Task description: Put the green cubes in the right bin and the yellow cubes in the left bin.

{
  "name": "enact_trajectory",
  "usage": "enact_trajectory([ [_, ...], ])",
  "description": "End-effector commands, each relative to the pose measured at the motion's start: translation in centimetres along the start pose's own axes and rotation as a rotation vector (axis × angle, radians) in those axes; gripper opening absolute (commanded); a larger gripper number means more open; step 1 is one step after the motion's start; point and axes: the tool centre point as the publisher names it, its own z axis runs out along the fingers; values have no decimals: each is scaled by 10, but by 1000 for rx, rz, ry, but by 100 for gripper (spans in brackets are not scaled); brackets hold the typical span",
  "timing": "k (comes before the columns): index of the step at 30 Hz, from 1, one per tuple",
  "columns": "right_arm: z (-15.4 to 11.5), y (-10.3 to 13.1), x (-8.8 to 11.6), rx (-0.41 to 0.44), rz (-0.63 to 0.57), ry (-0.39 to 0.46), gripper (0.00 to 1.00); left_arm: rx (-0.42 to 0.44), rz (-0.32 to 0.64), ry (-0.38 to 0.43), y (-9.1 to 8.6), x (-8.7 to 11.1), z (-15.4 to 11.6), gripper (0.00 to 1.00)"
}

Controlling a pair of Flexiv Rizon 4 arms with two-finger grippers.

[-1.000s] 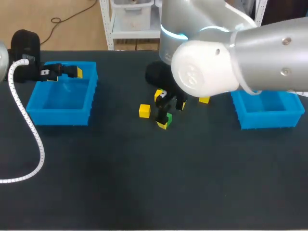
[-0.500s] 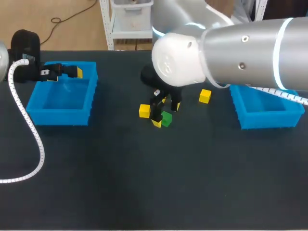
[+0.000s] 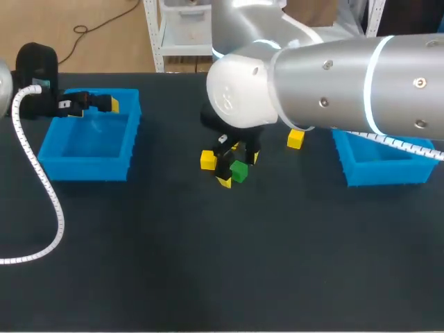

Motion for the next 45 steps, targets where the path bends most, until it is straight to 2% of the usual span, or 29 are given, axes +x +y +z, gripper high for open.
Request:
enact_trajectory([
  [1,2,-1,-3,12,10,15,100,11,2,-6,2,1,0,100],
  [3,2,-2,-3,15,15,19,100,11,2,-6,2,1,0,100],
  [4,2,-2,-3,18,20,21,88,11,2,-6,2,1,0,100],
  [5,3,-2,-3,18,20,23,51,11,2,-6,2,1,0,100],
  [9,3,-2,-3,23,23,25,47,11,2,-6,2,1,0,100],
  [12,3,-2,-3,27,30,26,29,11,2,-6,2,1,0,100],
  [14,2,-2,-3,36,35,27,9,11,2,-6,2,1,0,100],
  [15,2,-2,-2,37,35,27,2,11,2,-6,2,1,0,100],
  [20,0,-3,-1,59,45,33,0,11,2,-6,2,1,0,100],
  [22,-7,-5,0,70,58,9,0,11,2,-6,2,1,0,100],
  [26,-44,-20,4,109,124,-108,0,11,2,-6,2,1,0,100],
  [29,-80,-43,17,155,222,-214,0,11,2,-6,2,1,0,100],
  [33,-121,-75,49,204,380,-334,0,11,2,-6,2,1,0,100],
  [36,-138,-98,81,202,513,-420,0,11,2,-6,2,1,0,100],
  [41,-144,-126,133,175,742,-529,0,11,2,-6,2,1,0,100],
  [45,-136,-141,169,92,935,-642,0,11,2,-6,2,1,0,100],
])
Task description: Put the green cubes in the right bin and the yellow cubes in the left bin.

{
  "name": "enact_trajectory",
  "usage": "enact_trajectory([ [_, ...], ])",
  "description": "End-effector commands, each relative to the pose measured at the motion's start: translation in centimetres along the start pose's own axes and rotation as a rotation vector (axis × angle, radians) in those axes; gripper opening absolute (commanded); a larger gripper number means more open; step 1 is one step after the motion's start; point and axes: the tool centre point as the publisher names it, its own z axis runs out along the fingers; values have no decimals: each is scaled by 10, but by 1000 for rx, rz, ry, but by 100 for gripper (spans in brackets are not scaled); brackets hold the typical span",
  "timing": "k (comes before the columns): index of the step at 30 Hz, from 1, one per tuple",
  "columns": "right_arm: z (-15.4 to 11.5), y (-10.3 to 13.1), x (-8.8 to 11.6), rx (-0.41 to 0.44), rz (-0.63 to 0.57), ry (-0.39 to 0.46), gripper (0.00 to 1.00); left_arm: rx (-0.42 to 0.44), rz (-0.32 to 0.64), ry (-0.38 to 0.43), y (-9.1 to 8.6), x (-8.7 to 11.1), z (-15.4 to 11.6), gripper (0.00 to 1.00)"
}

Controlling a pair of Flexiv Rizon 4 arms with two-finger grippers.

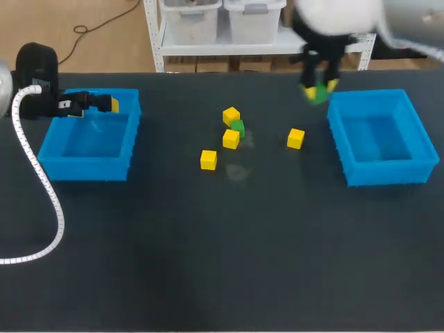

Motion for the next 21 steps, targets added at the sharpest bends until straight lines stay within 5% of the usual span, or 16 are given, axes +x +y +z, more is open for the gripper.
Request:
enact_trajectory([
  [1,11,-40,69,-161,450,-477,0,11,2,-6,2,1,0,100],
  [8,31,-62,97,-146,645,-466,0,11,2,-6,2,1,0,100],
  [14,43,-70,107,-123,694,-436,0,11,2,-6,2,1,0,100],
  [15,44,-71,107,-125,687,-433,27,11,2,-6,2,1,0,100],
  [16,45,-71,107,-124,681,-432,100,11,2,-6,2,1,0,100],
  [21,39,-70,100,-97,651,-437,100,11,2,-6,2,1,0,100],
])
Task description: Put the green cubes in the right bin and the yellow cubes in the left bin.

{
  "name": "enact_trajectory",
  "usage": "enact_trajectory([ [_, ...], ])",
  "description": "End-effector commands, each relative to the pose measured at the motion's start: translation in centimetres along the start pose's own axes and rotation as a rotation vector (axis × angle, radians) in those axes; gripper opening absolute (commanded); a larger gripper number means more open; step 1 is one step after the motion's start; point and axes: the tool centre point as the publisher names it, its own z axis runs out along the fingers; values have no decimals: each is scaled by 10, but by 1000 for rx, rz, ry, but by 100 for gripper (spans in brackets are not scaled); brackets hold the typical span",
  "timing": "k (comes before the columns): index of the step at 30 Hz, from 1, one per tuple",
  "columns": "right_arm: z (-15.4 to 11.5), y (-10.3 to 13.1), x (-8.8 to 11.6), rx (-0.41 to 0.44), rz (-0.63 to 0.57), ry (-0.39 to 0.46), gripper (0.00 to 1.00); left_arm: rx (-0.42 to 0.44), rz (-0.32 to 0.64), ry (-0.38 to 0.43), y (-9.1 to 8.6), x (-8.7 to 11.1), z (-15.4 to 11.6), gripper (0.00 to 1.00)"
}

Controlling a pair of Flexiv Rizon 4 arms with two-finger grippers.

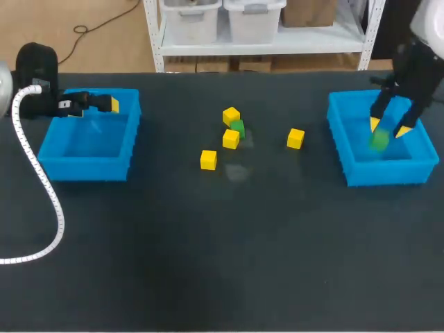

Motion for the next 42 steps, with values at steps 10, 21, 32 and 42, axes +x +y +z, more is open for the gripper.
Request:
enact_trajectory([
  [10,-39,57,-23,84,-223,-520,100,11,2,-6,2,1,0,100],
  [21,-40,172,-45,93,-559,-478,100,11,2,-6,2,1,0,100],
  [32,8,247,-44,48,-663,-346,100,11,2,-6,2,1,0,100],
  [42,44,276,-42,121,-681,-153,100,11,2,-6,2,1,0,100],
])
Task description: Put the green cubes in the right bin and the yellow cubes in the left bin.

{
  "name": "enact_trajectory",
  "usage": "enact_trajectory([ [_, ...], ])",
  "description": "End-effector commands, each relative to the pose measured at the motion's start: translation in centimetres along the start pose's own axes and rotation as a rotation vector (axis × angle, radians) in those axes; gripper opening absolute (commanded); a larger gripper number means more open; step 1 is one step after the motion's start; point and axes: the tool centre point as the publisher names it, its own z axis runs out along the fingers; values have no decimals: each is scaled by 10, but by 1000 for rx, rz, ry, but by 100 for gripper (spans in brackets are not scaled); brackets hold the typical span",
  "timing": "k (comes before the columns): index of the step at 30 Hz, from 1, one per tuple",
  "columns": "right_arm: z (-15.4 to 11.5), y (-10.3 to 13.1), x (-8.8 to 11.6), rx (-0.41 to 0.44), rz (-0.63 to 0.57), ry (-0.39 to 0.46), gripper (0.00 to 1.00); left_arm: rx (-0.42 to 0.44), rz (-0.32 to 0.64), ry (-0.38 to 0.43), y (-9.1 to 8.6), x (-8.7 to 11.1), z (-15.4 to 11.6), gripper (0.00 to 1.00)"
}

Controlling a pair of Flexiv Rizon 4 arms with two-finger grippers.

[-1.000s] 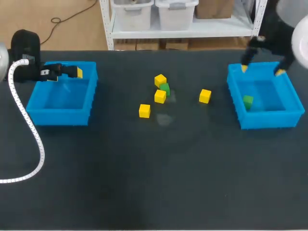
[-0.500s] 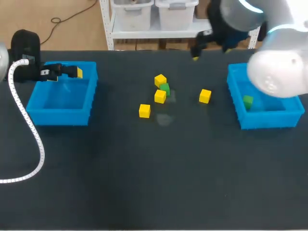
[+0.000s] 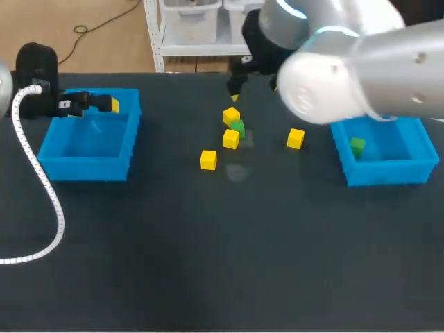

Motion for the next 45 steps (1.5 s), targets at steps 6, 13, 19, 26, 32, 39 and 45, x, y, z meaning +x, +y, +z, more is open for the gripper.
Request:
enact_trajectory([
  [6,31,15,-2,26,2,316,100,11,2,-6,2,1,0,100],
  [13,50,17,12,27,42,378,100,11,2,-6,2,1,0,100],
  [19,64,23,20,22,55,397,100,11,2,-6,2,1,0,100],
  [26,77,22,23,16,57,409,100,11,2,-6,2,1,0,100],
  [32,84,17,24,23,69,413,100,11,2,-6,2,1,0,100],
  [39,96,14,25,36,61,431,100,11,2,-6,2,1,0,100],
  [45,104,13,23,33,65,438,100,11,2,-6,2,1,0,100],
])
